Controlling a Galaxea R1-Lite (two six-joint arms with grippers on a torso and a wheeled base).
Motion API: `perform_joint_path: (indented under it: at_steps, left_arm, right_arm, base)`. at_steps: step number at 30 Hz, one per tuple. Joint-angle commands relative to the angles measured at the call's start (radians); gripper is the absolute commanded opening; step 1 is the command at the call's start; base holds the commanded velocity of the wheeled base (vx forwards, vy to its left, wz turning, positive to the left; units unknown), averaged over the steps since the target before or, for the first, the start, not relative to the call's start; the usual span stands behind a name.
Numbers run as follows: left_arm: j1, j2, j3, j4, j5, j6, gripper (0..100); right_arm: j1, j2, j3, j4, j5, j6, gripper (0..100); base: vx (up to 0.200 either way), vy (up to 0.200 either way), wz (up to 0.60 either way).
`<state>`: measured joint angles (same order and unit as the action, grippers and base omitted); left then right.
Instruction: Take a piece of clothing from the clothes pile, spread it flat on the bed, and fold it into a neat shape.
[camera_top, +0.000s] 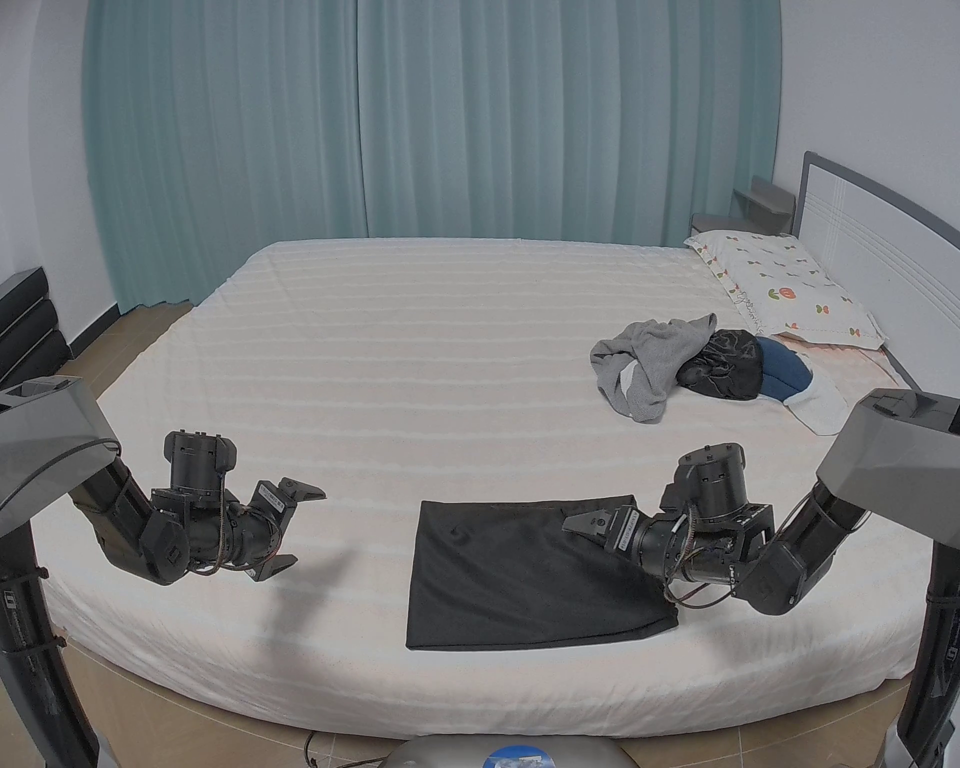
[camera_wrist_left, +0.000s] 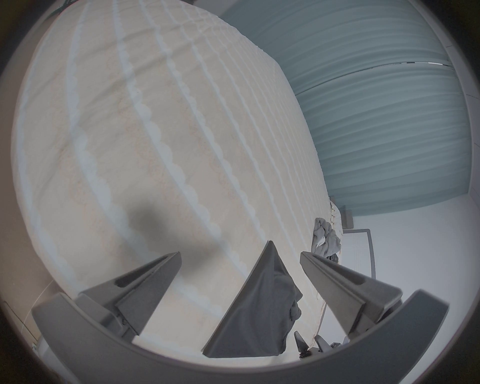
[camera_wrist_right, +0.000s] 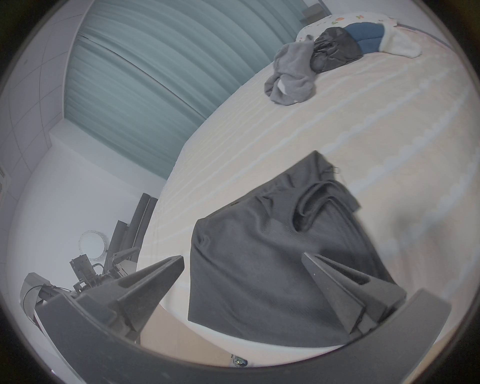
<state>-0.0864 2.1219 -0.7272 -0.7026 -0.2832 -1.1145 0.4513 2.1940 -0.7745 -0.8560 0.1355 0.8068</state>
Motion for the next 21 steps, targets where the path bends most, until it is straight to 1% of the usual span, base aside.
perform_joint_path:
  at_steps: [1,7,14,16,17,18,21]
  left_arm:
    - [-0.001,0.001,0.000,-0.002,0.001,-0.001,100]
    - [-0.001,0.004,-0.004,0.000,0.001,-0.001,100]
    - [-0.003,0.009,-0.006,-0.002,0.004,-0.001,100]
    - [-0.001,0.009,-0.006,-0.002,0.002,-0.001,100]
    - [-0.001,0.009,-0.006,-0.002,0.002,-0.001,100]
    - [-0.001,0.007,-0.008,0.000,0.002,-0.002,100]
    - [-0.001,0.009,-0.009,0.000,0.002,-0.002,100]
  right_arm:
    - [0.017,0.053,-0.049,0.005,0.015,0.008,100]
    - [0.007,0.062,-0.048,0.006,0.062,0.009,100]
    - [0.006,0.102,-0.055,0.006,0.064,0.002,100]
    - [-0.025,0.156,-0.108,-0.011,0.059,-0.006,100]
    - [-0.025,0.156,-0.108,-0.011,0.059,-0.006,100]
    - [-0.051,0.179,-0.161,-0.034,0.059,-0.003,100]
    - [-0.102,0.216,-0.230,-0.066,0.053,-0.001,100]
  base:
    - [0.000,0.000,0.00]
    - [0.000,0.000,0.00]
    - [0.000,0.000,0.00]
    - [0.000,0.000,0.00]
    - [0.000,0.000,0.00]
    - [0.000,0.000,0.00]
    - [0.000,0.000,0.00]
